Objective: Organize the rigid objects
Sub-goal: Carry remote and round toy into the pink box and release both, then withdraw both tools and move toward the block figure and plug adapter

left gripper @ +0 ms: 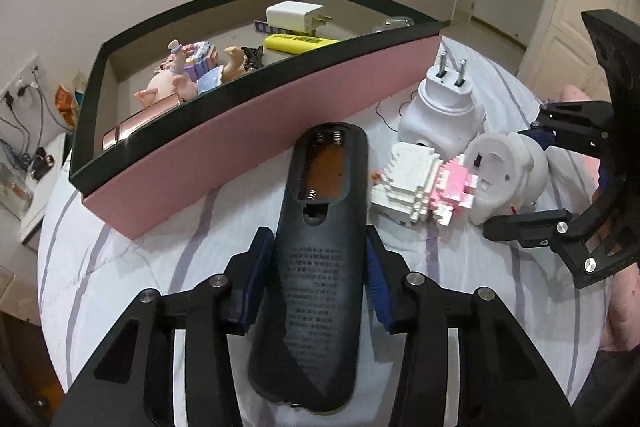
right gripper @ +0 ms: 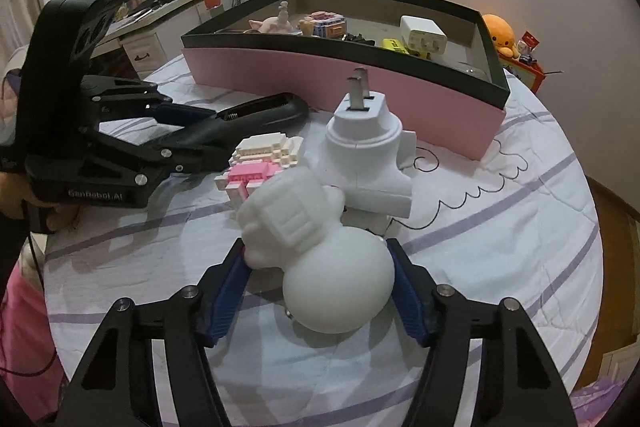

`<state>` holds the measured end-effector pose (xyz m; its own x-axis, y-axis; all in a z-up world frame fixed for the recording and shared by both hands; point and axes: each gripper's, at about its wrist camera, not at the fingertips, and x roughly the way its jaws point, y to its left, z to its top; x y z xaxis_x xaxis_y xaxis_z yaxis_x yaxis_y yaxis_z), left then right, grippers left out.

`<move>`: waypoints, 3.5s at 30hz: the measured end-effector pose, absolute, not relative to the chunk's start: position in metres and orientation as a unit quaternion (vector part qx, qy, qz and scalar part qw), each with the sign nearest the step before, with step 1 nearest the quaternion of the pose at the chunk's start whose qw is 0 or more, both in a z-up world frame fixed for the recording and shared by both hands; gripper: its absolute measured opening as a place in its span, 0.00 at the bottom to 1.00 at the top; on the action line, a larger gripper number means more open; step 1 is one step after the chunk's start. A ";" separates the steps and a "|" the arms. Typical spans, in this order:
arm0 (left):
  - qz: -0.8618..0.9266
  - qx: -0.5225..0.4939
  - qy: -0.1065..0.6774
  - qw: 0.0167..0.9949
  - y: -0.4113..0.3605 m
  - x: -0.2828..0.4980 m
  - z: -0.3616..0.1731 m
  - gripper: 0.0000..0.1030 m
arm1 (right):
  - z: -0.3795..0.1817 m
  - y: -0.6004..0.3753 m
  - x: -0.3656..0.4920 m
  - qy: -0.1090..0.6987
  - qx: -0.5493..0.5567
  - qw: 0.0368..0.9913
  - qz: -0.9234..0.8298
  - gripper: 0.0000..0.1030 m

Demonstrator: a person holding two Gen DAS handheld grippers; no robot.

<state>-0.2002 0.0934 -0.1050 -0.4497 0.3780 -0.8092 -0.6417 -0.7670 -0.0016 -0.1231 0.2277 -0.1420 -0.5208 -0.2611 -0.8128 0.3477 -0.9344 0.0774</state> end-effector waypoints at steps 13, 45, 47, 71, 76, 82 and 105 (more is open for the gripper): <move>0.847 -0.442 0.047 0.292 0.085 -0.182 -0.104 0.41 | -0.133 0.256 -0.105 -0.035 0.451 0.182 -0.873 0.65; 0.903 -0.357 0.019 0.236 0.059 -0.225 0.013 0.41 | -0.016 0.233 -0.196 -0.030 0.361 0.227 -0.904 0.65; 0.906 -0.357 0.009 0.227 0.056 -0.245 0.016 0.42 | -0.015 0.230 -0.220 -0.030 0.364 0.224 -0.903 0.65; 0.886 -0.444 0.029 0.131 0.074 -0.407 -0.059 0.52 | -0.117 0.230 -0.408 -0.060 0.532 0.193 -0.822 0.73; 0.899 -0.421 0.019 0.117 0.064 -0.395 -0.047 0.95 | -0.114 0.232 -0.403 -0.073 0.527 0.193 -0.824 0.83; 0.912 -0.400 0.042 0.081 0.058 -0.364 -0.029 0.99 | -0.096 0.248 -0.374 -0.120 0.497 0.209 -0.834 1.00; 0.948 -0.311 0.002 0.059 0.060 -0.123 0.020 1.00 | -0.045 0.269 -0.100 -0.108 0.368 0.153 -0.911 1.00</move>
<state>-0.1231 0.0599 0.0198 -0.7991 0.1100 -0.5911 -0.1126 -0.9931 -0.0327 -0.0998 0.2687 -0.0446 -0.6827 -0.3580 -0.6370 0.1996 -0.9300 0.3087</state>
